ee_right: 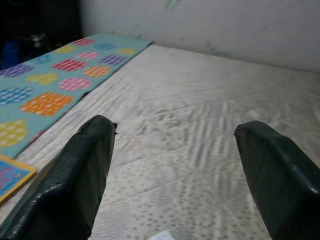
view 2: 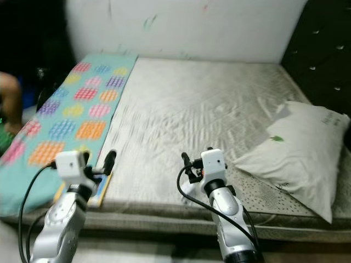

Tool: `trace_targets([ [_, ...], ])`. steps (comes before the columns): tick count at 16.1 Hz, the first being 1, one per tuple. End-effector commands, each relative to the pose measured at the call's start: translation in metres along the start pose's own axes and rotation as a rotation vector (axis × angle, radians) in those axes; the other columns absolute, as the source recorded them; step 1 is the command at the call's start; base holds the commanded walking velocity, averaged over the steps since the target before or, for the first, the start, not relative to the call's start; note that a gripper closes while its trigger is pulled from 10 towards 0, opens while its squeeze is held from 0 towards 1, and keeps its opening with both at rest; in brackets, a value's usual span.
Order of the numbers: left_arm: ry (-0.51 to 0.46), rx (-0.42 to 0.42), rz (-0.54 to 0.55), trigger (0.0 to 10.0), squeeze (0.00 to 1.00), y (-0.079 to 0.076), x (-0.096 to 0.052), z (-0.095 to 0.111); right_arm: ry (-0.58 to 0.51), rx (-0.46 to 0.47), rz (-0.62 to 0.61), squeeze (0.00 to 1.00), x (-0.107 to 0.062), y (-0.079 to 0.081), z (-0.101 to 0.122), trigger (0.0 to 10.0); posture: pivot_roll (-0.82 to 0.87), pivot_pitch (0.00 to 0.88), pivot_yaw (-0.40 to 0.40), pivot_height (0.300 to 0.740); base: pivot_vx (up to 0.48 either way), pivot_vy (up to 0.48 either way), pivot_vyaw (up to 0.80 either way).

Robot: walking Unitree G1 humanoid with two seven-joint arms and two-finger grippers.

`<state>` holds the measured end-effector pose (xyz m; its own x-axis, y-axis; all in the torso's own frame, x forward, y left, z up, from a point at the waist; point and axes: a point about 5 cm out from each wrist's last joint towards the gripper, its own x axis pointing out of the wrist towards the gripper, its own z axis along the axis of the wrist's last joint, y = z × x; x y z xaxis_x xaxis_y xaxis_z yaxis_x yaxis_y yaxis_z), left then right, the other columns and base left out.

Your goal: Clean up the room

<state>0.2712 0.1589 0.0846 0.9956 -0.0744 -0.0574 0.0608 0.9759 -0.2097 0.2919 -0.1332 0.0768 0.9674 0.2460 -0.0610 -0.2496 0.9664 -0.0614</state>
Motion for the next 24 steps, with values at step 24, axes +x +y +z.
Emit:
trace_targets([
  [24,-0.012,0.039,0.043,10.0,0.0,0.002,0.001,0.007,-0.003,0.03,-0.045,0.0,0.003,-0.011,0.008,10.0,-0.07,0.0,0.002,0.74,0.074,0.0,-0.09],
])
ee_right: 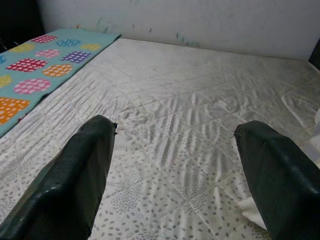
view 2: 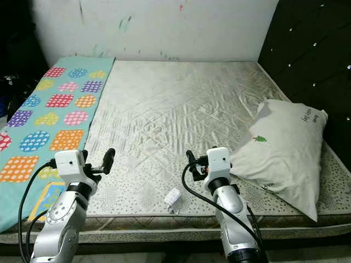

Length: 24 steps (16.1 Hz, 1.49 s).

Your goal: Clean up the room

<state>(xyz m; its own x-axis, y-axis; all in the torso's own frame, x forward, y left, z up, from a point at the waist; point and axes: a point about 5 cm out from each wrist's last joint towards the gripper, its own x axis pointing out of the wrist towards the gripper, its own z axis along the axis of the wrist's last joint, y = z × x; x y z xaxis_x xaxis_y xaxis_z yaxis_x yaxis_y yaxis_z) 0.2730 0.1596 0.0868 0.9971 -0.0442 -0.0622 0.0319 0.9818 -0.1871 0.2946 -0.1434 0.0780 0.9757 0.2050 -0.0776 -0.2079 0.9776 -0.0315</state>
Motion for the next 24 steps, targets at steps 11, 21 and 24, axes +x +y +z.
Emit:
trace_targets([
  [11,0.005,0.016,0.027,10.0,0.0,0.0038,-0.0031,0.0027,0.018,0.001,-0.002,0.0,0.0041,-0.0002,0.0043,10.0,-0.07,0.0,-0.001,0.74,0.0,0.0,0.0],
  [21,0.006,0.016,0.026,10.0,0.0,0.0037,-0.0031,0.0026,0.031,-0.016,-0.009,0.0,0.0041,-0.0008,0.0032,10.0,-0.07,0.0,-0.001,0.74,0.0,0.0,0.0],
  [24,0.006,0.016,0.026,10.0,0.0,0.0037,-0.0031,0.0026,0.031,-0.016,-0.009,0.0,0.0041,-0.0008,0.0032,10.0,-0.07,0.0,-0.001,0.74,0.0,0.0,0.0],
])
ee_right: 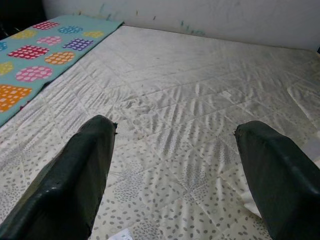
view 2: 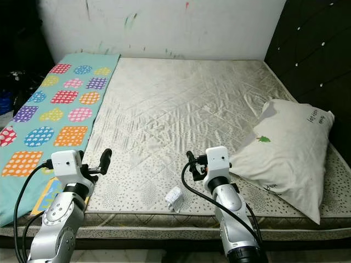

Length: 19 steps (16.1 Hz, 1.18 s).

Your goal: Clean up the room

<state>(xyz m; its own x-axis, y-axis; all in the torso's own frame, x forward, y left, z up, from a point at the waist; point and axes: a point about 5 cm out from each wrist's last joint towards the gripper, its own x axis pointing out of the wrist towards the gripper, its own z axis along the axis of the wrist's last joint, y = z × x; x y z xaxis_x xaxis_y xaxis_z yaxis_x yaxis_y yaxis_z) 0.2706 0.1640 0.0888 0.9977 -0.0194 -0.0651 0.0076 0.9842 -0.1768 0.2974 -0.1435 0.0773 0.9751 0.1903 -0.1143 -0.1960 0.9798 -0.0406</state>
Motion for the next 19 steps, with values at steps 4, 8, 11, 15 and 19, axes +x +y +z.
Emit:
trace_targets([
  [4,0.008,0.007,0.001,10.0,0.0,-0.0002,-0.0004,-0.0001,-0.006,-0.008,0.004,0.0,0.0012,-0.0002,0.0037,10.0,-0.07,0.0,-0.001,0.74,0.0,0.0,0.0],
  [8,0.008,0.007,0.001,10.0,0.0,-0.0002,-0.0004,-0.0001,-0.006,-0.008,0.004,0.0,0.0012,-0.0002,0.0037,10.0,-0.07,0.0,-0.001,0.74,0.0,0.0,0.0],
  [11,0.008,0.007,0.001,10.0,0.0,-0.0002,-0.0004,-0.0001,-0.006,-0.008,0.004,0.0,0.0012,-0.0002,0.0037,10.0,-0.07,0.0,-0.001,0.74,0.0,0.0,0.0],
  [15,0.008,0.007,0.001,10.0,0.0,-0.0002,-0.0004,-0.0001,-0.006,-0.008,0.004,0.0,0.0012,-0.0002,0.0037,10.0,-0.07,0.0,-0.001,0.74,0.0,0.0,0.0],
  [19,0.008,0.007,0.001,10.0,0.0,-0.0002,-0.0004,-0.0001,-0.006,-0.008,0.004,0.0,0.0012,-0.0002,0.0037,10.0,-0.07,0.0,-0.001,0.74,0.0,0.0,0.0],
])
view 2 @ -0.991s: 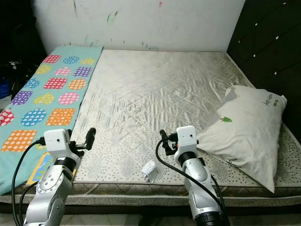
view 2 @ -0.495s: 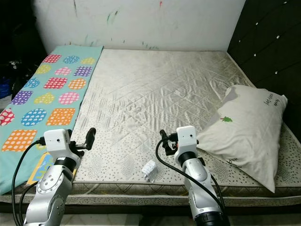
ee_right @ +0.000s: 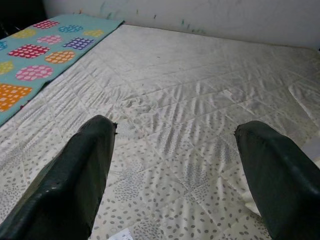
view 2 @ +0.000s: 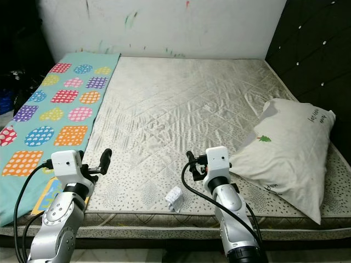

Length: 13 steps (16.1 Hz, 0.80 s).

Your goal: Clean up the room

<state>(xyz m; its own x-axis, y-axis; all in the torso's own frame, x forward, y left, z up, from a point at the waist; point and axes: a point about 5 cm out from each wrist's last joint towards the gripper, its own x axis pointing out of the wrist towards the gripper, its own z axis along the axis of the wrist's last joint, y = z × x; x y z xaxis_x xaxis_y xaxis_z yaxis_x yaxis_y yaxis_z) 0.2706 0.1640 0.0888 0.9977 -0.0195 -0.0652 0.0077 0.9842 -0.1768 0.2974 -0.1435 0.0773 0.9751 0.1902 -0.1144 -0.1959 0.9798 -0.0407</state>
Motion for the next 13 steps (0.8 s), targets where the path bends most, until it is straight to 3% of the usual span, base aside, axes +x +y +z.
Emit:
trace_targets([
  [1,0.008,0.007,0.001,10.0,0.0,0.0,0.0,0.0,-0.007,-0.008,0.004,0.0,0.001,0.0,0.004,10.0,-0.07,0.0,-0.001,0.74,0.0,0.0,0.0],
  [6,0.035,0.008,0.003,10.0,0.0,-0.004,-0.01,-0.002,-0.013,0.027,0.063,0.0,-0.012,0.006,0.003,10.0,-0.06,0.049,-0.007,0.74,0.0,0.0,0.0],
  [13,0.107,-0.031,0.016,10.0,0.0,-0.007,-0.038,-0.003,0.034,0.06,0.082,0.0,-0.042,0.011,0.003,10.0,-0.07,0.149,0.001,0.74,0.0,0.0,0.0],
])
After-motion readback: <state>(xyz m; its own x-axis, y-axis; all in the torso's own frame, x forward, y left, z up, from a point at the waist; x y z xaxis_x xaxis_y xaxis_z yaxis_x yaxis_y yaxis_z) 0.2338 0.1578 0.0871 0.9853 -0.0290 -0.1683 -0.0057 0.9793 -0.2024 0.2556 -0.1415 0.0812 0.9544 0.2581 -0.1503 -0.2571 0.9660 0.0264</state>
